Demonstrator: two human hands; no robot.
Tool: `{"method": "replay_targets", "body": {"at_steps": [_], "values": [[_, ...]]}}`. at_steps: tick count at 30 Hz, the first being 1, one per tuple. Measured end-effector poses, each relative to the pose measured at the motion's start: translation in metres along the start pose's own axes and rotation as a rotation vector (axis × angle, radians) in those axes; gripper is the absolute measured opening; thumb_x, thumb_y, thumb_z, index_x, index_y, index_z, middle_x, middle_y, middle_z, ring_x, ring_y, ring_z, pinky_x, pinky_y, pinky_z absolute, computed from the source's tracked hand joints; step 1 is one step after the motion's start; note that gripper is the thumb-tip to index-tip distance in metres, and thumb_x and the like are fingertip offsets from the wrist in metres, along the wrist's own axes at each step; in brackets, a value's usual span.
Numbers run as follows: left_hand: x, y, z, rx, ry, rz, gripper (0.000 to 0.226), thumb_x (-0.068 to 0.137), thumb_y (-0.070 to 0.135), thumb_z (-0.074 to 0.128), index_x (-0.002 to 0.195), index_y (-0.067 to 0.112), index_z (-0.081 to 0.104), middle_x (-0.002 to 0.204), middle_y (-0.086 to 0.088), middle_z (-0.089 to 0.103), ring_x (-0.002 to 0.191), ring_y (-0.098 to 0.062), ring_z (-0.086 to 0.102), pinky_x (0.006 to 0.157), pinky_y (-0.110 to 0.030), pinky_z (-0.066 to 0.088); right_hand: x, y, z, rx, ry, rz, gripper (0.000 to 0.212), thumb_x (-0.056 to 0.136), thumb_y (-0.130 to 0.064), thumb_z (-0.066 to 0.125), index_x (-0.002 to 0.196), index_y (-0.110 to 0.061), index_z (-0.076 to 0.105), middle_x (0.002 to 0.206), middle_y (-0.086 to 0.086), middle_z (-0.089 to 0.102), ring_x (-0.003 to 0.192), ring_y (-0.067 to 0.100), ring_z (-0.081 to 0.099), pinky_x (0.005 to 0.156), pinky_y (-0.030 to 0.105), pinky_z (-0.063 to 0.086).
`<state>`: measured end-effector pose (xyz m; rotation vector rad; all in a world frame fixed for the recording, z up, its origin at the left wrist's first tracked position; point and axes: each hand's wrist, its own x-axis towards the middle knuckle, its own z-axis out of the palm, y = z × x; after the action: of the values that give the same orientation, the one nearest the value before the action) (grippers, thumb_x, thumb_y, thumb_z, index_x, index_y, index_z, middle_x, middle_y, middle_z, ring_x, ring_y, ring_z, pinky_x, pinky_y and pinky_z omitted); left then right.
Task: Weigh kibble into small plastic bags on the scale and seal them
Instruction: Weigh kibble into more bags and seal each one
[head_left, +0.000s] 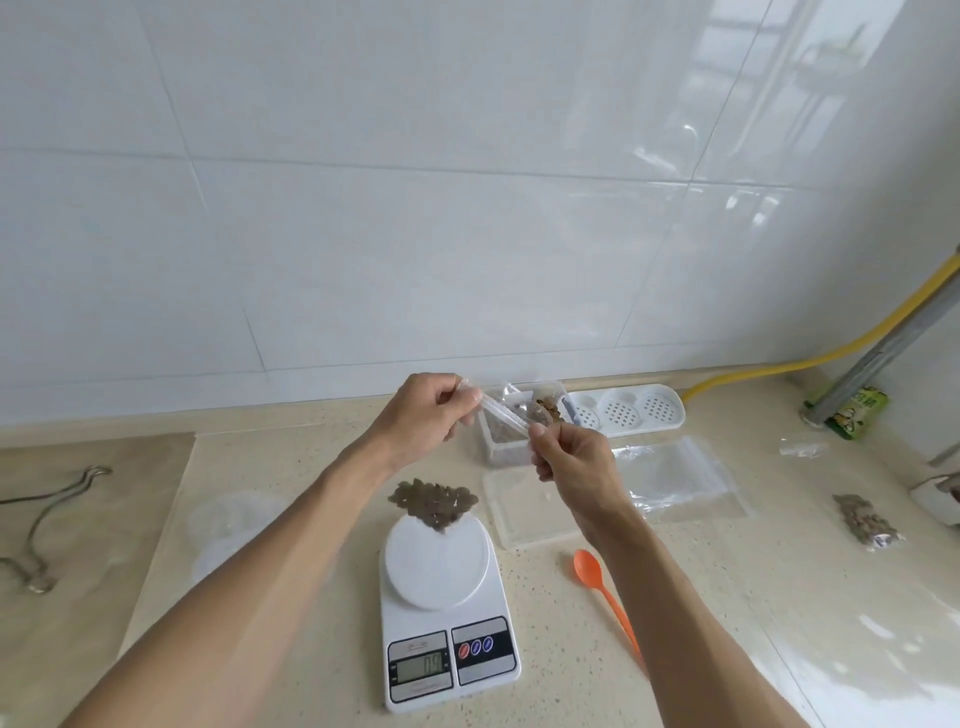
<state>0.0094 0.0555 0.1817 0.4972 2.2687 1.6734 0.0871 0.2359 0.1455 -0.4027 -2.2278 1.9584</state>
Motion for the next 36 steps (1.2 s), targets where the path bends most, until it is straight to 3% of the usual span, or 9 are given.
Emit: {"method": "replay_targets", "body": {"at_steps": [9, 13, 16, 18, 22, 25, 29, 33, 36], "values": [[-0.007, 0.009, -0.006, -0.010, 0.085, 0.073, 0.024, 0.095, 0.015, 0.057, 0.076, 0.003, 0.065, 0.069, -0.006, 0.060, 0.057, -0.009, 0.050, 0.057, -0.021, 0.043, -0.005, -0.029, 0.008, 0.044, -0.111, -0.107, 0.041, 0.092, -0.019, 0.068, 0.052, -0.024, 0.060, 0.059, -0.002, 0.054, 0.058, 0.011, 0.049, 0.061, 0.027, 0.044], [-0.007, 0.011, -0.008, -0.054, 0.064, 0.069, 0.020, 0.095, 0.016, 0.060, 0.080, 0.006, 0.070, 0.072, -0.006, 0.064, 0.061, -0.009, 0.055, 0.060, -0.021, 0.048, -0.006, -0.034, 0.005, 0.109, -0.101, -0.098, 0.038, 0.090, -0.011, 0.068, 0.054, -0.020, 0.062, 0.065, 0.008, 0.056, 0.058, 0.012, 0.049, 0.059, 0.024, 0.044], [-0.009, 0.012, -0.009, -0.071, 0.037, 0.072, 0.018, 0.093, 0.016, 0.063, 0.082, 0.004, 0.072, 0.073, -0.009, 0.066, 0.065, -0.014, 0.059, 0.064, -0.025, 0.051, -0.006, -0.038, 0.004, 0.100, -0.110, -0.076, 0.019, 0.088, -0.012, 0.071, 0.072, -0.003, 0.069, 0.072, 0.015, 0.058, 0.060, 0.014, 0.053, 0.061, 0.027, 0.047], [-0.010, 0.014, -0.007, -0.065, 0.010, 0.081, 0.019, 0.092, 0.015, 0.064, 0.082, 0.001, 0.072, 0.071, -0.010, 0.066, 0.065, -0.015, 0.059, 0.065, -0.028, 0.051, -0.005, -0.042, 0.006, 0.029, -0.097, -0.099, 0.019, 0.089, -0.011, 0.071, 0.079, 0.005, 0.069, 0.071, 0.015, 0.059, 0.061, 0.013, 0.053, 0.060, 0.027, 0.047], [-0.011, 0.020, -0.003, -0.113, 0.059, 0.096, 0.018, 0.089, 0.012, 0.068, 0.076, 0.000, 0.071, 0.069, -0.018, 0.065, 0.061, -0.019, 0.057, 0.064, -0.032, 0.052, -0.005, -0.046, 0.010, -0.141, -0.006, -0.153, 0.016, 0.092, -0.011, 0.067, 0.078, -0.004, 0.071, 0.066, 0.001, 0.064, 0.060, 0.006, 0.056, 0.061, 0.025, 0.048], [-0.011, 0.021, -0.007, -0.132, 0.109, 0.119, 0.018, 0.088, 0.007, 0.068, 0.070, 0.002, 0.068, 0.064, -0.015, 0.060, 0.059, -0.022, 0.055, 0.064, -0.034, 0.051, -0.006, -0.046, 0.007, -0.193, 0.024, -0.149, 0.017, 0.091, -0.011, 0.067, 0.076, -0.004, 0.070, 0.060, -0.008, 0.063, 0.056, 0.002, 0.055, 0.061, 0.027, 0.047], [-0.012, 0.019, -0.008, -0.053, 0.065, 0.157, 0.020, 0.087, 0.006, 0.067, 0.067, 0.007, 0.067, 0.062, -0.012, 0.059, 0.058, -0.021, 0.053, 0.064, -0.037, 0.051, -0.012, -0.059, 0.007, -0.265, -0.043, -0.187, 0.012, 0.088, -0.015, 0.071, 0.081, -0.006, 0.075, 0.065, 0.002, 0.068, 0.052, -0.002, 0.052, 0.053, 0.014, 0.040], [-0.013, 0.024, 0.001, -0.047, 0.059, 0.166, 0.018, 0.088, 0.006, 0.068, 0.070, 0.005, 0.068, 0.063, -0.007, 0.062, 0.059, -0.019, 0.055, 0.065, -0.037, 0.052, -0.007, -0.067, 0.008, -0.462, -0.029, -0.257, 0.015, 0.090, -0.015, 0.068, 0.079, -0.005, 0.073, 0.053, -0.010, 0.053, 0.045, -0.002, 0.046, 0.048, 0.011, 0.036], [-0.013, 0.027, 0.005, -0.053, 0.052, 0.167, 0.017, 0.088, 0.006, 0.067, 0.071, 0.004, 0.067, 0.063, -0.007, 0.061, 0.058, -0.018, 0.055, 0.063, -0.035, 0.051, -0.005, -0.064, 0.005, -0.505, -0.020, -0.262, 0.016, 0.091, -0.017, 0.067, 0.079, -0.007, 0.072, 0.054, -0.011, 0.056, 0.046, -0.003, 0.048, 0.047, 0.011, 0.036]]}}
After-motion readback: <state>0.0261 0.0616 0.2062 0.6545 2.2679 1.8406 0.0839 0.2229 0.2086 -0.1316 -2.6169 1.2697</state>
